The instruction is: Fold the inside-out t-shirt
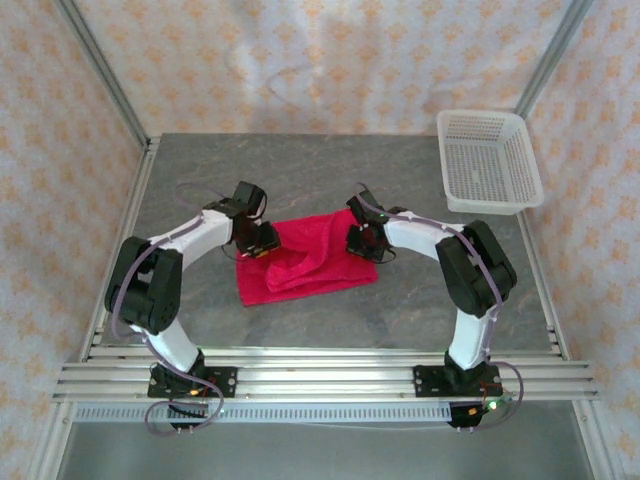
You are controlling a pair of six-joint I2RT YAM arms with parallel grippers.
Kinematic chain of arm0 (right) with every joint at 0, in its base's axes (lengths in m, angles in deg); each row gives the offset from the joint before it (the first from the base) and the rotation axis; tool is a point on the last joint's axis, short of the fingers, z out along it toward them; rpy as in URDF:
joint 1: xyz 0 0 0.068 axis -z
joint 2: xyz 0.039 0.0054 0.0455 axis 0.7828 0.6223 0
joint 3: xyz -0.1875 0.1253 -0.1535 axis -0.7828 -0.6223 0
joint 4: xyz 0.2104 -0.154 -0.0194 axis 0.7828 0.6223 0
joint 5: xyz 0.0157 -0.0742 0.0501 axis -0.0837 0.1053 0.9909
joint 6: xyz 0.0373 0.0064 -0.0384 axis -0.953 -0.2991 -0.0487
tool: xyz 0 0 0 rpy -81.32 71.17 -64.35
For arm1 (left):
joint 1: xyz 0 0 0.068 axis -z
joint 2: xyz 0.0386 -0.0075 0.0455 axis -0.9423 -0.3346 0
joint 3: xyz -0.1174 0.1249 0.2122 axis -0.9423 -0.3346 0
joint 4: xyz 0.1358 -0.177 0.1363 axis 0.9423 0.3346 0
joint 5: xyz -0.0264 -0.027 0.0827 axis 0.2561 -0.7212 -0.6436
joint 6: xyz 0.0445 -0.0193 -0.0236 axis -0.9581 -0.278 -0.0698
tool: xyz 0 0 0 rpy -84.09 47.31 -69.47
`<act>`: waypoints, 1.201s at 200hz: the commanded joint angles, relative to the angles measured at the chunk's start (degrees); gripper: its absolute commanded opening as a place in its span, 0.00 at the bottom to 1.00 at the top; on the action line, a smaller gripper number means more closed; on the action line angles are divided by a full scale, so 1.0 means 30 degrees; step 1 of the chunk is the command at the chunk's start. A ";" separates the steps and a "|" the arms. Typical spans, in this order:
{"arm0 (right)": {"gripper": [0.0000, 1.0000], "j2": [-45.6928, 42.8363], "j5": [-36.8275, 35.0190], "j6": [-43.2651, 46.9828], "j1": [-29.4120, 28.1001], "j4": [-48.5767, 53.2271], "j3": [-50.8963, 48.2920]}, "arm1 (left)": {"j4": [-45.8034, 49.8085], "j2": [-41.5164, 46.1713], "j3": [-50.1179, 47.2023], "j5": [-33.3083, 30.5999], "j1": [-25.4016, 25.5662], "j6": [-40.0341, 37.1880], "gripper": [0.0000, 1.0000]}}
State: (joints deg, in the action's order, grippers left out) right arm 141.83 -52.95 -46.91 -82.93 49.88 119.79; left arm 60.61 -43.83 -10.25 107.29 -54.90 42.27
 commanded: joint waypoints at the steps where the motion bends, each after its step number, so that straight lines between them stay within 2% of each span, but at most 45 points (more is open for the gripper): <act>1: 0.24 -0.0038 0.0002 0.0363 -0.0488 0.0623 -0.0625 | -0.0317 -0.0445 0.1276 0.0155 -0.0542 0.0062 0.32; 41: 0.25 -0.1317 -0.0151 0.0578 -0.1518 0.0876 -0.1088 | -0.0238 -0.0775 0.1945 0.0196 -0.0860 -0.0277 0.31; 48: 0.26 -0.1605 -0.0192 0.0575 -0.1642 0.1012 -0.1103 | -0.0183 -0.1031 0.2098 0.0292 -0.0902 -0.0347 0.23; 64: 0.27 -0.2331 -0.0506 0.0465 -0.1929 0.1239 -0.1153 | 0.0097 -0.1531 0.2470 0.0542 -0.1018 -0.0661 0.00; 132: 0.27 -0.1621 -0.0803 0.0022 -0.2097 0.0843 -0.3131 | 0.1869 -0.2100 0.5421 0.1610 -0.3660 -0.1346 0.00; 181: 0.25 -0.1370 -0.0674 0.0049 -0.2198 0.0683 -0.3549 | 0.3094 -0.3632 0.6520 0.1301 -0.3807 -0.2502 0.00; 192: 0.25 -0.1668 -0.0524 0.0051 -0.2212 0.0683 -0.3429 | 0.3608 -0.3346 0.6594 0.0388 -0.3836 -0.2604 0.08; 204: 0.25 -0.2157 -0.0122 0.0087 -0.2212 0.0530 -0.3261 | 0.4249 -0.2609 0.6553 -0.1190 -0.3842 -0.2532 0.35; 215: 0.25 -0.2728 0.0171 -0.0028 -0.2213 0.0421 -0.3089 | 0.4621 -0.1570 0.6169 -0.2108 -0.3799 -0.2360 0.54; 229: 0.26 -0.3529 0.0392 -0.0261 -0.2212 0.0311 -0.2880 | 0.4240 0.0350 0.4790 -0.2210 -0.3670 -0.2010 0.56; 240: 0.27 -0.4088 0.0442 -0.0395 -0.2220 0.0247 -0.2661 | 0.3588 0.1897 0.3204 -0.1370 -0.3508 -0.1651 0.48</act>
State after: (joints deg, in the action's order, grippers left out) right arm 134.14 -52.53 -46.65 -89.14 49.37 111.53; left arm 70.46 -48.75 5.22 105.00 -66.00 36.17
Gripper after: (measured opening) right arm 0.262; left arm 0.542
